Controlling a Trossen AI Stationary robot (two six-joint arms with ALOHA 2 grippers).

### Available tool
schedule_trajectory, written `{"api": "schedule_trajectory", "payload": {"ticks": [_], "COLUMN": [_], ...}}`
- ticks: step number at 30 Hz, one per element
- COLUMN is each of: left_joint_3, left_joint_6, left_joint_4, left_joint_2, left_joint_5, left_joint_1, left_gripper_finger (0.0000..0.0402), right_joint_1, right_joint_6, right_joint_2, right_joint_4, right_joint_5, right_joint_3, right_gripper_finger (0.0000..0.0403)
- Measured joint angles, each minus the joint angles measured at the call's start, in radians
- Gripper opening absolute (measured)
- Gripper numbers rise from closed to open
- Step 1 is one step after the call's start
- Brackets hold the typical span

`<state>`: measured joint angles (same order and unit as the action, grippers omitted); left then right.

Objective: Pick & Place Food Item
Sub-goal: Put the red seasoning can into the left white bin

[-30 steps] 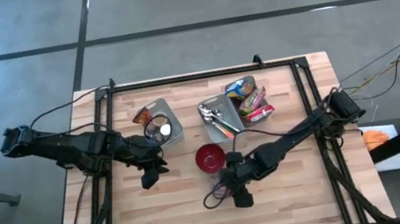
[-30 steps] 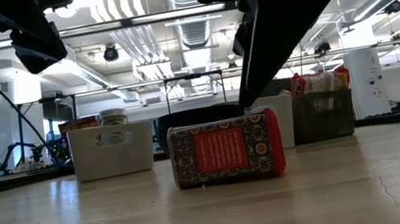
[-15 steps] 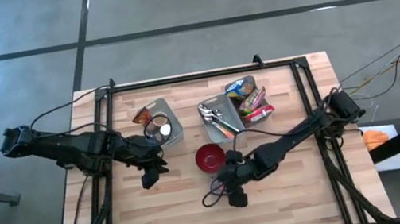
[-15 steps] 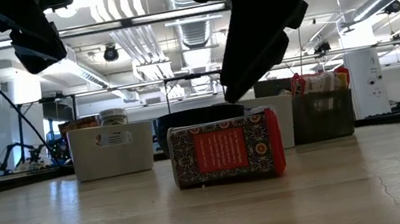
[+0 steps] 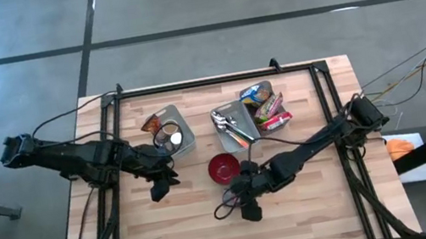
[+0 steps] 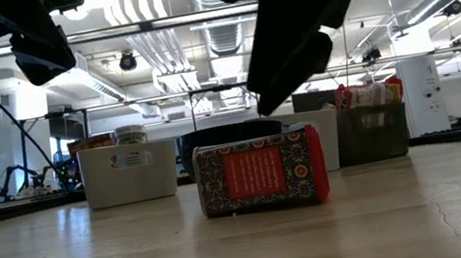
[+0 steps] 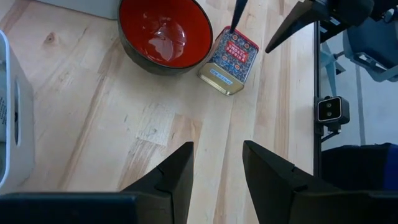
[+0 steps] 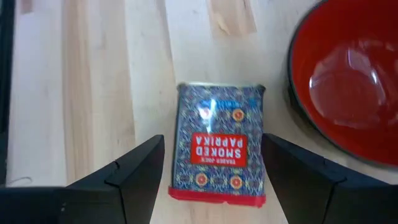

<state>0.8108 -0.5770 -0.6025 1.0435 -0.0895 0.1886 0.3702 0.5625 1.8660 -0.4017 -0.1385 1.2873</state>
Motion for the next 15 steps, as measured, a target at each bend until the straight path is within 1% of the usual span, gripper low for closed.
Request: {"api": "schedule_trajectory", "payload": {"ticks": [3,6,8,10,12,15], "left_joint_3": [0.0,0.0,0.0,0.0,0.0,0.0], "left_joint_6": [0.0,0.0,0.0,0.0,0.001,0.001], "left_joint_4": [0.0,0.0,0.0,0.0,0.0,0.0], "left_joint_2": [0.0,0.0,0.0,0.0,0.0,0.0], "left_joint_5": [0.0,0.0,0.0,0.0,0.0,0.0], "left_joint_1": [0.0,0.0,0.0,0.0,0.0,0.0], "left_gripper_finger": [0.0143,0.0143,0.0143,0.0143,0.0143,0.0143], "right_joint_1": [0.0,0.0,0.0,0.0,0.0,0.0], "right_joint_6": [0.031,0.069,0.076,0.075,0.073,0.073], "right_joint_2": [0.0,0.0,0.0,0.0,0.0,0.0], "right_joint_4": [-0.025,-0.04,-0.037,-0.036,-0.036,-0.037], "right_joint_5": [0.012,0.013,0.026,0.034,0.049,0.053], "right_joint_3": [0.0,0.0,0.0,0.0,0.0,0.0], "right_gripper_finger": [0.0285,0.0328,0.0362,0.0388,0.0395,0.0386]}}
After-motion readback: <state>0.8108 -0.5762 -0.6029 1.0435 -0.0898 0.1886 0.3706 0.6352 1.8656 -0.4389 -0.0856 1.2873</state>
